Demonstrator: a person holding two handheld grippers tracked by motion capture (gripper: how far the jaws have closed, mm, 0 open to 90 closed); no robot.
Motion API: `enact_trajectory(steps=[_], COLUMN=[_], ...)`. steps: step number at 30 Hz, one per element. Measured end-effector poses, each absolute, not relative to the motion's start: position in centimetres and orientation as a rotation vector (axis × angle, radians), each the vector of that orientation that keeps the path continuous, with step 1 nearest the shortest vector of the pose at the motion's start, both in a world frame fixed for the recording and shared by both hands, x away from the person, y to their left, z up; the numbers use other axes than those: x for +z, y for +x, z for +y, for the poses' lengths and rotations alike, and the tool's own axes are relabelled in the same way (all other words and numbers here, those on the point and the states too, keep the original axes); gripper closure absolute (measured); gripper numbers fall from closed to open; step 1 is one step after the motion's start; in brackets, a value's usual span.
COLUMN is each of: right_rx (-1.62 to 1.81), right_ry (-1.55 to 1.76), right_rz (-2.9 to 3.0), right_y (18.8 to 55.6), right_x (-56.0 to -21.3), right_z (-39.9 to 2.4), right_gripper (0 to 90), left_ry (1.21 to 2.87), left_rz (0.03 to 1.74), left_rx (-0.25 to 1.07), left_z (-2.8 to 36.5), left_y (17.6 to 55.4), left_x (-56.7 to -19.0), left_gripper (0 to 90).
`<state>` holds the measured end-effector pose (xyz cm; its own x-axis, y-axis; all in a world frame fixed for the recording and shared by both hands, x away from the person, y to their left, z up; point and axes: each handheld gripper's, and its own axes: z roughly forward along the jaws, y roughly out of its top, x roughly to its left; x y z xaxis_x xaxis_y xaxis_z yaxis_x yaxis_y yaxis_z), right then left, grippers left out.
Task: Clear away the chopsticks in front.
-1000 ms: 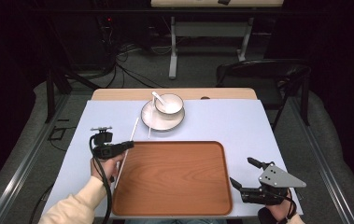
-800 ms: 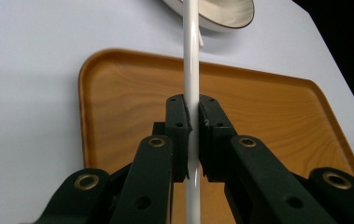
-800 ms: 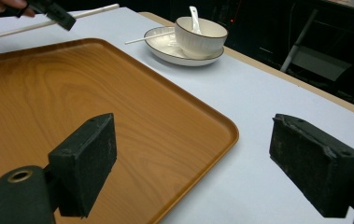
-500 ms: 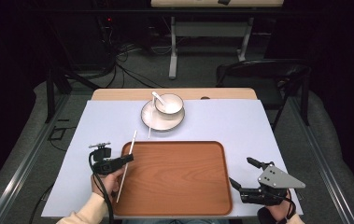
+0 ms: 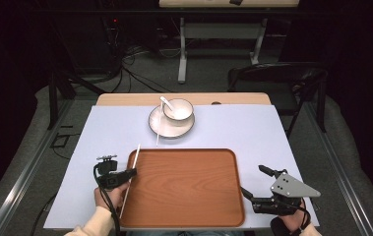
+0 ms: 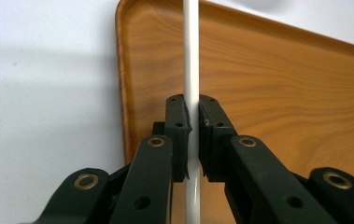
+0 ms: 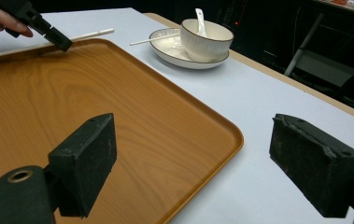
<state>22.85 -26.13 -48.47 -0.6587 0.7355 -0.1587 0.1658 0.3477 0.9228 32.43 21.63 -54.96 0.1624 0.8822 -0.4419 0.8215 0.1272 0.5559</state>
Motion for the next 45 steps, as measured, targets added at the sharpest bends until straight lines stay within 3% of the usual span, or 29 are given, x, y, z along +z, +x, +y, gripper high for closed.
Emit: enact_trajectory(steps=[22,33,35,41,45], right_rx=[1.309,1.313,1.312,1.308,1.317], right_ry=[0.760,0.756,0.752,0.753,0.751], right_rz=[2.063,2.065,2.066,2.069,2.069], right_y=[23.1,23.1,23.1,23.1,23.0], right_x=[-48.4,-48.5,-48.5,-48.5,-48.5], right_z=[-25.8,-25.8,-25.8,-25.8,-25.8], right_gripper=[14.2,14.2,14.2,14.2,14.2], left_ry=[1.729,1.793,1.791,1.798,1.791], left_rz=[1.665,1.620,1.621,1.550,1.503], left_rx=[0.097,0.104,0.105,0.128,0.146], left_z=[21.8,21.6,21.6,21.2,21.4], left_y=[32.0,32.3,32.3,32.5,32.9], left_x=[-55.2,-54.9,-54.9,-53.6,-52.8], left_gripper=[83.1,77.8,73.4,35.8,26.5])
